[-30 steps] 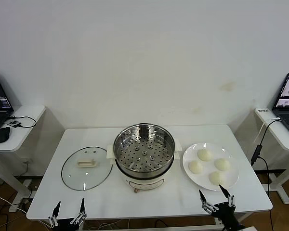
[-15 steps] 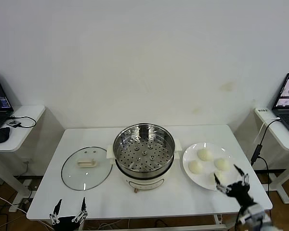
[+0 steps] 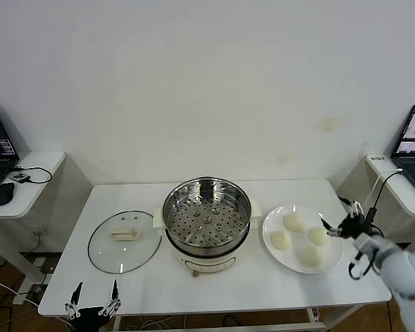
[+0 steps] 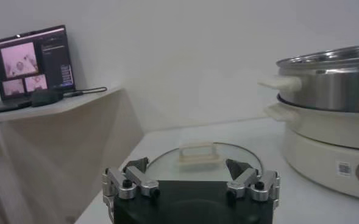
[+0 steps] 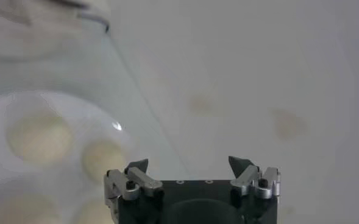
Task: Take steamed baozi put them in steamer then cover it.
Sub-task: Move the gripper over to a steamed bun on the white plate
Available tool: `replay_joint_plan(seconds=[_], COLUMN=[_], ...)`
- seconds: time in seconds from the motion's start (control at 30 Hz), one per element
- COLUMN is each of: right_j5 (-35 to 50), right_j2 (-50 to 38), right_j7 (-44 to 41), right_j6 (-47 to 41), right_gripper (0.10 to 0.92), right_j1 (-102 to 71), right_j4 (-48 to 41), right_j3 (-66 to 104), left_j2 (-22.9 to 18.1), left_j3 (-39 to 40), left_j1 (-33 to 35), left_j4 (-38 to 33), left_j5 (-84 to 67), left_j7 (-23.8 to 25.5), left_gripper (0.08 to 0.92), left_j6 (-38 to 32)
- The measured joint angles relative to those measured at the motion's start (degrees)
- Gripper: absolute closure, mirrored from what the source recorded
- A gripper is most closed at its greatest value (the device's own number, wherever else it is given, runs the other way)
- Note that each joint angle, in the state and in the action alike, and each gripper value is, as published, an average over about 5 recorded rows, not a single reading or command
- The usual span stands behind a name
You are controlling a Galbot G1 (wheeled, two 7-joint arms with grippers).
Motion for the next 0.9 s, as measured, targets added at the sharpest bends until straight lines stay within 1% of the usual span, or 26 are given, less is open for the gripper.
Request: replay_joint_plan(seconds=[0.27, 0.47, 0.67, 0.9], right_j5=[-2.54, -2.93, -3.11, -3.02], right_j2=[-1.8, -0.71, 1.17, 3.0], right_j7=[-12.9, -19.93, -23.76, -25.91], right_j6=[3.61, 5.92, 7.05, 7.65], right_gripper=[0.203, 0.203, 0.203, 0.203], right_j1=[20.01, 31.87, 38.82, 42.51], right_j4=[-11.44, -18.71, -24.02, -27.58], right_j3=[-18.22, -31.01, -40.43, -46.76], left_j2=[-0.67, -1.06, -1.2, -0.98], left_j3=[-0.56, -0.79, -1.19, -1.43], left_j1=[0.26, 0.18, -0.08, -0.27], left_j4=[-0.09, -0.28, -0.29, -0.07], left_j5=[0.84, 1.34, 1.49, 1.48], left_j7=[-0.04, -0.06, -0.12, -0.13], left_gripper=[0.177, 0.177, 0.177, 0.177], left_j6=[0.19, 0.25, 0.31, 0.31])
